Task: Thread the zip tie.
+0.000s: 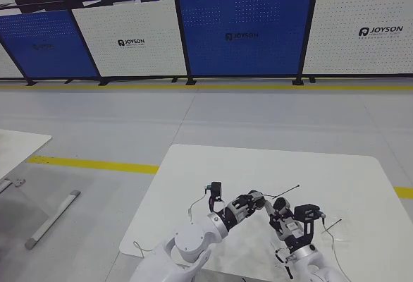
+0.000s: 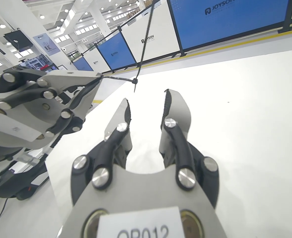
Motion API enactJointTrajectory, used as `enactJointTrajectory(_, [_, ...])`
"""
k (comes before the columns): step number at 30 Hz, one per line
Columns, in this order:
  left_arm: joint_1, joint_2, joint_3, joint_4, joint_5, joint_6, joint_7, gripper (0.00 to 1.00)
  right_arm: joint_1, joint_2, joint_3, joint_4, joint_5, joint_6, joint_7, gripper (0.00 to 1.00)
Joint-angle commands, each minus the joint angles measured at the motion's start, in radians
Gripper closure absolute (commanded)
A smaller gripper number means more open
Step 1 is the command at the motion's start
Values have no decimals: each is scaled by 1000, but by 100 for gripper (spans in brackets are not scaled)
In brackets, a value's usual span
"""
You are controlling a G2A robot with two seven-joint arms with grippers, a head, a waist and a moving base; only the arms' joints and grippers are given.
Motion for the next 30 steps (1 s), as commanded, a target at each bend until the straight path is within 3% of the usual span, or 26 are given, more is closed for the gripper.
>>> enactJointTrajectory(1, [0,0,2,0,2,-1,-1,100,-1,1,4,-5,3,-2,2,67])
enactJointTrajectory(11, [1,0,5,1,12,1,-3,100,-8,2,8,-25,3,4,1,72])
enactJointTrajectory(16, [0,0,8,2,15,4,-7,100,-1,0,5,-24,5,18,5,84])
enactJointTrajectory(20, [-2,0,10,4,16,6,-10,100,1,0,3,-23,5,22,5,84])
enactJointTrajectory(23, [-3,0,11,4,16,5,-8,100,2,-1,2,-23,5,27,4,100])
enactJointTrajectory(30, [-3,-1,13,4,15,4,-4,100,3,-1,1,-18,3,27,2,100])
